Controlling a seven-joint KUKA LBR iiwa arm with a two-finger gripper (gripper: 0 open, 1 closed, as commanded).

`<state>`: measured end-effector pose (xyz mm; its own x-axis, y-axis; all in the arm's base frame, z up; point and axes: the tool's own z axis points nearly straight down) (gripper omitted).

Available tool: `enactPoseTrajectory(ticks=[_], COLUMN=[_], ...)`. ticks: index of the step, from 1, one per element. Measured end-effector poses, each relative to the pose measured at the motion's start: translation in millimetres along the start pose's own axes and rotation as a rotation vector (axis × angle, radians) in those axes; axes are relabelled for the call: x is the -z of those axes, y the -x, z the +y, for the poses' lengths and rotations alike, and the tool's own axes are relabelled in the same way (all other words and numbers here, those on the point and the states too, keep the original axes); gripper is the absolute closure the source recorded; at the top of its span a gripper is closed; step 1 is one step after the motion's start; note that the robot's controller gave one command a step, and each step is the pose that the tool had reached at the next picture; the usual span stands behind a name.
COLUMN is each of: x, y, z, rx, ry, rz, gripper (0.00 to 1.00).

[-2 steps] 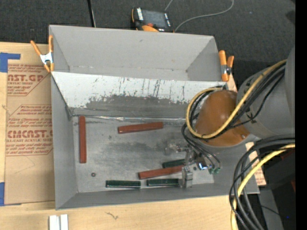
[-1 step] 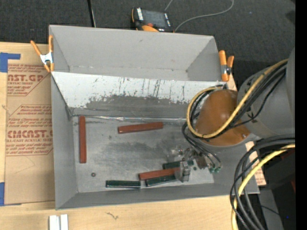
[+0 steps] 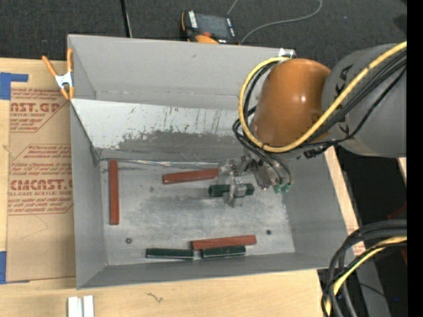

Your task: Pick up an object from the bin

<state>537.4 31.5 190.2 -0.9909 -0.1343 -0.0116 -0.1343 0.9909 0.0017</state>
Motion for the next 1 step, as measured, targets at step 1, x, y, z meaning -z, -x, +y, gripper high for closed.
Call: enactPoseTrajectory(ticks=[1], x=[91.8], y=[23.0], z=[-9.2], rx=[0.458], ry=[-0.001], rz=[0.003], gripper=[1.00])
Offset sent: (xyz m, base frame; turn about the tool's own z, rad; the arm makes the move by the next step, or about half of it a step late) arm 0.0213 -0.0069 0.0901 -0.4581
